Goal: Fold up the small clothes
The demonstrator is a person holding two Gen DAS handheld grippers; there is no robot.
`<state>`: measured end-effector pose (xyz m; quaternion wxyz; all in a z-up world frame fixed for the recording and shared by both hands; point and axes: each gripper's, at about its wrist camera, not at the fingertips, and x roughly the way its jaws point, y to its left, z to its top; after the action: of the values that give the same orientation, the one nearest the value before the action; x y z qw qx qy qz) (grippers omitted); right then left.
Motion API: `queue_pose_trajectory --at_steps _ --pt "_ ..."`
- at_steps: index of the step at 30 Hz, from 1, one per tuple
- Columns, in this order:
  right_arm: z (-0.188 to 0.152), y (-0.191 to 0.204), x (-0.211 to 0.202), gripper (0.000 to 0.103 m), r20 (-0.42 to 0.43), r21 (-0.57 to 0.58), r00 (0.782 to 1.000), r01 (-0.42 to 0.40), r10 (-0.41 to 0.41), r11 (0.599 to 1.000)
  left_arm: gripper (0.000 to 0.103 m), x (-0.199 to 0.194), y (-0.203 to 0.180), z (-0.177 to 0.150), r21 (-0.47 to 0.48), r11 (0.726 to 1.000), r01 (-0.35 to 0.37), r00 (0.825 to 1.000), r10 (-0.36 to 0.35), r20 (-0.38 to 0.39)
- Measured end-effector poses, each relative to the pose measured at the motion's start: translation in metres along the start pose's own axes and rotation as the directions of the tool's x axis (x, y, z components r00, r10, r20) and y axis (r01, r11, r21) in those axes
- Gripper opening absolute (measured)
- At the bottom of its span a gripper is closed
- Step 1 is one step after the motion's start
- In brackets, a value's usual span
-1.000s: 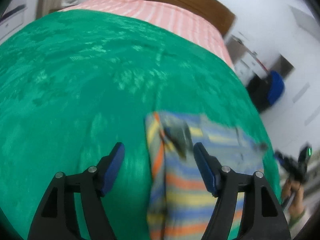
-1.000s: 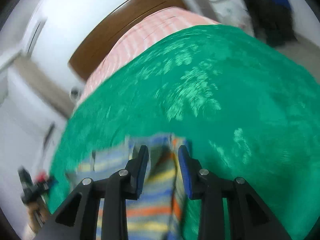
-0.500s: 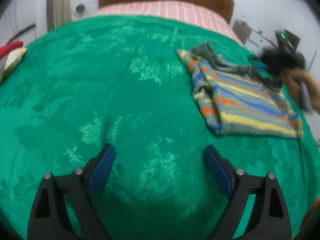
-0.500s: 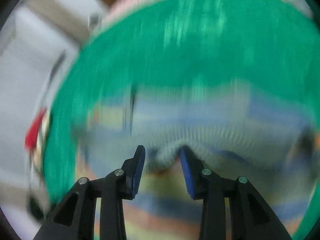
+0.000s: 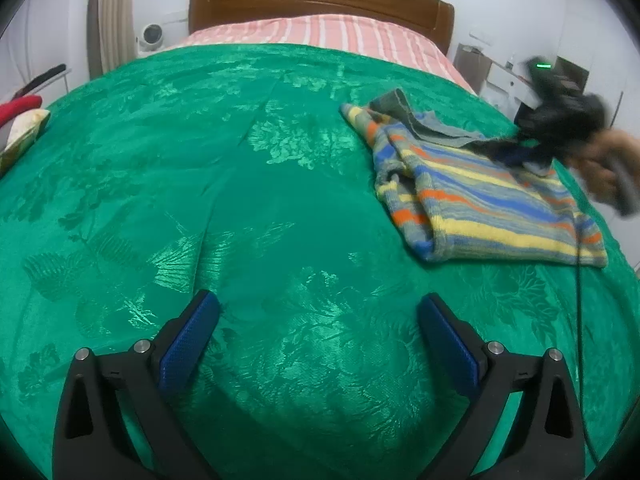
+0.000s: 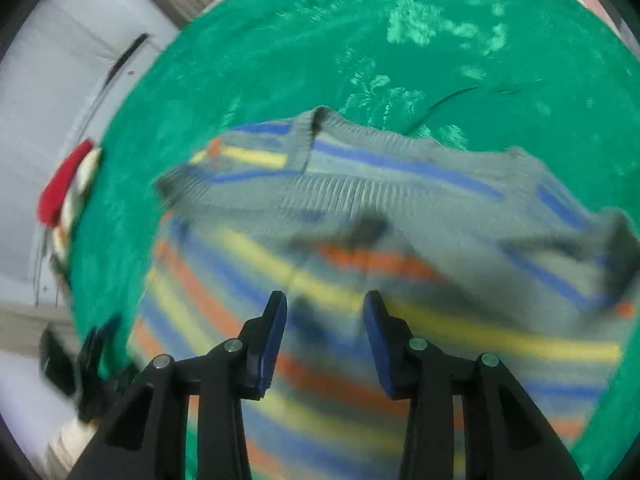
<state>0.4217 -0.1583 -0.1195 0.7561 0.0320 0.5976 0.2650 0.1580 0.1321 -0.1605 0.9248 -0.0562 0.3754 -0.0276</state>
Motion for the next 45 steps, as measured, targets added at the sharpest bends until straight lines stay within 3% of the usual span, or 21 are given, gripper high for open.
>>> queue_pose_trajectory --at_steps 2,5,7,9,11,13,17,19,21,23,26,29,32,34,36,37,38,41,43,45 --pt "0.029 -0.012 0.022 0.04 0.057 0.075 0.998 0.01 -0.014 0.997 0.101 0.0 0.001 -0.001 -0.001 1.0 0.002 1.0 -0.002 0.001" --pt "0.058 -0.018 0.004 0.041 0.312 0.182 0.946 0.027 -0.084 0.983 0.101 0.0 0.002 -0.002 -0.003 1.0 0.006 1.0 -0.006 0.005" --pt "0.057 -0.013 -0.015 0.041 0.393 0.2 0.918 -0.037 -0.046 0.979 0.101 0.0 0.002 -0.002 -0.004 1.0 0.011 1.0 -0.011 0.008" --pt "0.046 0.0 -0.03 0.041 0.392 0.141 0.92 -0.062 0.001 0.988 0.101 0.0 0.003 -0.003 -0.006 1.0 0.021 1.0 -0.021 0.009" --pt "0.03 0.019 -0.035 0.045 0.321 0.033 0.947 -0.044 0.031 0.998 0.101 0.0 0.003 -0.003 -0.005 1.0 0.021 1.0 -0.021 0.012" --pt "0.014 0.041 -0.024 0.046 0.183 -0.083 0.98 -0.06 0.074 0.995 0.101 0.001 0.002 -0.004 -0.002 1.0 0.018 1.0 -0.018 0.012" --pt "0.006 0.077 0.029 0.046 0.013 -0.166 0.998 -0.059 0.062 0.984 0.101 0.0 0.002 -0.004 -0.001 1.0 0.018 1.0 -0.018 0.013" --pt "0.017 0.08 0.053 0.046 0.045 -0.142 0.999 -0.02 0.027 0.99 0.102 0.0 0.002 -0.004 -0.001 1.0 0.017 1.0 -0.017 0.012" --pt "0.036 0.079 0.062 0.046 0.153 -0.087 0.988 0.024 -0.011 0.996 0.102 0.0 0.002 -0.004 -0.002 1.0 0.018 1.0 -0.018 0.013" --pt "0.045 0.076 0.049 0.047 0.276 -0.021 0.96 0.059 -0.051 0.998 0.102 0.0 0.002 -0.004 -0.002 1.0 0.018 1.0 -0.018 0.013" --pt "0.035 0.068 0.016 0.047 0.333 -0.018 0.943 0.012 -0.005 1.0 0.102 0.0 0.002 -0.004 -0.003 1.0 0.021 1.0 -0.021 0.014" --pt "0.006 0.055 -0.02 0.05 0.335 -0.068 0.942 0.014 0.009 0.998 0.102 0.0 0.002 -0.004 -0.003 1.0 0.021 1.0 -0.021 0.015" --pt "-0.035 0.015 -0.053 0.059 0.339 -0.069 0.941 0.03 -0.005 0.997 0.102 0.0 0.002 -0.004 0.0 1.0 0.017 1.0 -0.017 0.015" --pt "-0.053 -0.026 -0.06 0.059 0.327 -0.002 0.942 0.074 -0.07 0.997 0.102 0.0 0.001 -0.004 0.002 1.0 0.013 1.0 -0.013 0.014" --pt "-0.072 -0.082 -0.056 0.059 0.275 0.118 0.939 0.181 -0.208 0.976 0.102 0.001 0.0 -0.004 0.006 1.0 0.008 1.0 -0.008 0.013" --pt "-0.075 -0.104 -0.054 0.056 0.25 0.167 0.932 0.225 -0.262 0.96 0.102 0.001 -0.001 -0.004 0.007 1.0 0.005 1.0 -0.005 0.012" --pt "-0.083 -0.125 -0.057 0.043 0.243 0.223 0.92 0.255 -0.307 0.941 0.102 0.001 -0.002 -0.004 0.009 1.0 0.001 1.0 -0.001 0.012" --pt "-0.116 -0.153 -0.096 0.045 0.331 0.363 0.866 0.249 -0.374 0.898 0.102 0.0 -0.004 -0.005 0.01 1.0 -0.004 1.0 0.003 0.013" --pt "-0.136 -0.141 -0.115 0.047 0.384 0.333 0.865 0.195 -0.322 0.922 0.102 0.0 -0.005 -0.005 0.012 1.0 -0.006 1.0 0.005 0.012" --pt "-0.156 -0.117 -0.125 0.055 0.409 0.247 0.881 0.145 -0.239 0.958 0.102 0.0 -0.006 -0.005 0.013 1.0 -0.007 1.0 0.007 0.013"
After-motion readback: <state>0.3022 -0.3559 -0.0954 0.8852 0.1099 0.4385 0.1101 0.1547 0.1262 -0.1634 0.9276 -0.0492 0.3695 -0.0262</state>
